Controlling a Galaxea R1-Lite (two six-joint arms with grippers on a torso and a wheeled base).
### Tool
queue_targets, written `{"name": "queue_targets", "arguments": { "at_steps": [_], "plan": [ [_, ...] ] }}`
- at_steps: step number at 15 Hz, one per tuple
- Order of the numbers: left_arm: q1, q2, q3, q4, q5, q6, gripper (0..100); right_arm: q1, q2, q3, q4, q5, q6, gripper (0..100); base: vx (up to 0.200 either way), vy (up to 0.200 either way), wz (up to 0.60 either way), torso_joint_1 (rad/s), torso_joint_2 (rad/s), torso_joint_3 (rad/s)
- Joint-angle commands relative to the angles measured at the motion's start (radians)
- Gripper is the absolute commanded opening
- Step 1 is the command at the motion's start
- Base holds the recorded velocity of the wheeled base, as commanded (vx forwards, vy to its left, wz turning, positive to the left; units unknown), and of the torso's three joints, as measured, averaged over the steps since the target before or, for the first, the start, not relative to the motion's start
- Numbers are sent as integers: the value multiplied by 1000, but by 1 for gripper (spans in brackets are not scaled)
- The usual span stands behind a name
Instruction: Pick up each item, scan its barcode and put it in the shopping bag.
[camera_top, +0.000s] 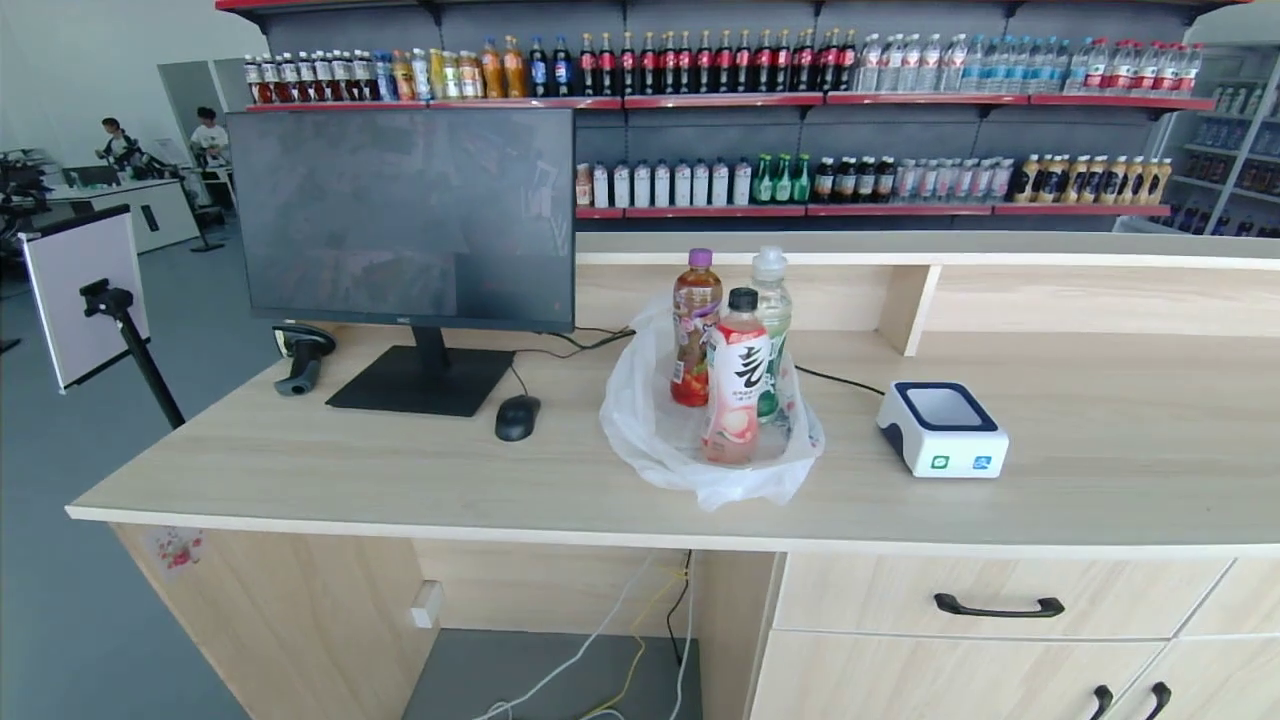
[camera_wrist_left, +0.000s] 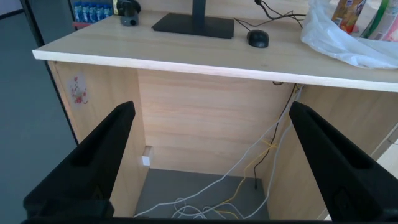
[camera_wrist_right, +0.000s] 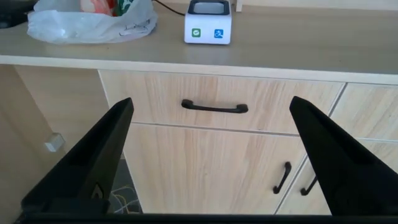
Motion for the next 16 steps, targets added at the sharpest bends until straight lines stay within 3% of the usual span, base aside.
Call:
{"name": "queue_targets", "arguments": {
  "at_steps": [1, 4, 9, 16],
  "plan": [
    [0, 0, 0, 0, 0, 3, 100, 0, 2, 0, 0, 0, 0, 100, -200, 0, 0, 2, 2, -2],
    [0, 0, 0, 0, 0, 6, 100, 0, 2, 0, -2, 0, 3, 100, 0, 0, 0, 0, 0, 0],
    [0, 0, 0, 0, 0, 8, 100, 0, 2, 0, -2, 0, 18, 100, 0, 0, -480, 2, 2, 1],
    [0, 0, 0, 0, 0, 8, 100, 0, 2, 0, -2, 0, 21, 100, 0, -200, 0, 2, -1, 2]
  ]
}}
